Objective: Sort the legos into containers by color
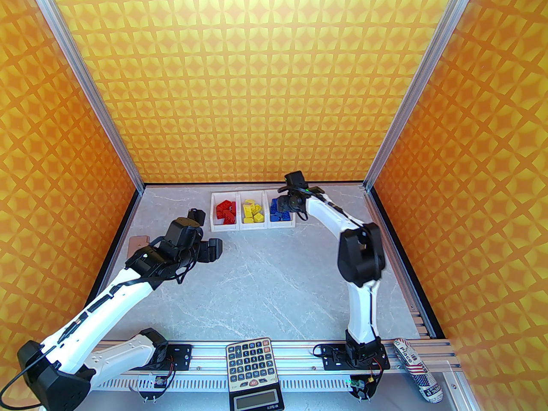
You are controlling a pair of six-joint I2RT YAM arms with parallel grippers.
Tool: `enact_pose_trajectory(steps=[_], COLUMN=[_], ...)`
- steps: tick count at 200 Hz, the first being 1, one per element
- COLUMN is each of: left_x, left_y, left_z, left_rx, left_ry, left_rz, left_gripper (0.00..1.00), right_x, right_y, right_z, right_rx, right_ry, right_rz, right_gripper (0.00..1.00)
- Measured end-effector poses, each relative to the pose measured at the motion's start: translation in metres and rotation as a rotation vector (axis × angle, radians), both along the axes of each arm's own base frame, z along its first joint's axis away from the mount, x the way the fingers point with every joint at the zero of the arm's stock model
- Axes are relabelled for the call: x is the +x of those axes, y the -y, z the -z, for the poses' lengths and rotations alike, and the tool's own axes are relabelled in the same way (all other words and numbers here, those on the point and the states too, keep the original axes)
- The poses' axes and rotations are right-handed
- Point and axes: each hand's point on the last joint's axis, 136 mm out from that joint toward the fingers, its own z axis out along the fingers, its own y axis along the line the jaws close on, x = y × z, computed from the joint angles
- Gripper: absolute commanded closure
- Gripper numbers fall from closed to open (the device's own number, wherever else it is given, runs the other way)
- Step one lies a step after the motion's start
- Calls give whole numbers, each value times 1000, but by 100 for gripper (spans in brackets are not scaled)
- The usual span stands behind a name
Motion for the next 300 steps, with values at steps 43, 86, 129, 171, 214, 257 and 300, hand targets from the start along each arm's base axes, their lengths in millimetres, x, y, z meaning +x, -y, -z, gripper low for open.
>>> enact_pose_trajectory(steps=[43,86,129,171,214,257,300], left_x=[20,43,59,62,59,55,62], left_y=[6,-5,-21,-52,-119,-173,-191], left_z=[-14,-47,-68,-76,-64,2,66], left_rx=[45,64,88,112,124,163,172], left_ry=[34,114,160,141,124,104,127], left_rz=[38,24,-3,-85,-285,-419,-464], left_gripper=[11,3,1,1,1,1,1], right_x=[-42,-84,-130,-153,-172,-160,-151], right_y=[14,30,44,83,116,119,129], right_z=[-30,-45,-58,-98,-95,-63,-40], right_rx=[4,-6,6,-77,-136,-159,-158], right_ry=[67,107,147,254,288,271,270], right_rz=[-22,-34,-41,95,190,191,216], right_gripper=[24,8,2,2,1,2,1])
